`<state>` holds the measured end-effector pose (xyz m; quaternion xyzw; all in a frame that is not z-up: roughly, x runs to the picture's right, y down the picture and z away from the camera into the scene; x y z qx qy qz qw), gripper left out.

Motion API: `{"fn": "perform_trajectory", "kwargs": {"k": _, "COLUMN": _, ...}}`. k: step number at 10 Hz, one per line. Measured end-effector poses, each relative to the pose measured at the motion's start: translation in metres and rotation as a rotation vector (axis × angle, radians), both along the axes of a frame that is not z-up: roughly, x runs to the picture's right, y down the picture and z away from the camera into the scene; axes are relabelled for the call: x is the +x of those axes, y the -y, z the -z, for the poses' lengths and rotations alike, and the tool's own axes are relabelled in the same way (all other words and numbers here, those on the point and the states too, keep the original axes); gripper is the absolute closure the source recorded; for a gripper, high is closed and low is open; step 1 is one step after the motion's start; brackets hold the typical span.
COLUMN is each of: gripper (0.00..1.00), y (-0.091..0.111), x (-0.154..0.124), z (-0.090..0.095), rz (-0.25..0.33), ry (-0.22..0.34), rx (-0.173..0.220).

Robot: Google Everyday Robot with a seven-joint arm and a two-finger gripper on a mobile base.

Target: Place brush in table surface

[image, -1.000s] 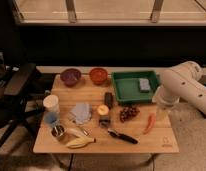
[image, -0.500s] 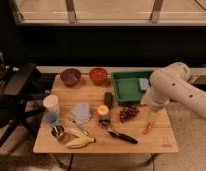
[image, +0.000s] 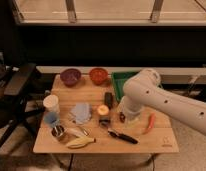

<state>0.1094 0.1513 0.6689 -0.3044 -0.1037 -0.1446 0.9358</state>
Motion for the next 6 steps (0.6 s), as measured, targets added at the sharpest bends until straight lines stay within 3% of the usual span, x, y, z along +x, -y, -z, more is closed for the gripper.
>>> {"fn": "perform_trajectory", "kwargs": {"k": 4, "gripper": 0.35, "y": -0.0038, "x": -0.0037, "z": 0.0012, "rz": 0.001, "ry": 0.003, "rx": -0.005}}
{"fn": "perform_trajectory", "kwargs": {"k": 5, "gripper": 0.35, "y": -0.0039, "x": -0.0047, "z": 0.0001, "rz": -0.012, "ry": 0.003, "rx": -0.011}}
{"fn": "perform_trajectory", "kwargs": {"k": 6, "gripper": 0.35, "y": -0.0076, "x": -0.0043, "z": -0.0047, "rz": -0.064, "ry": -0.006, "rx": -0.028}}
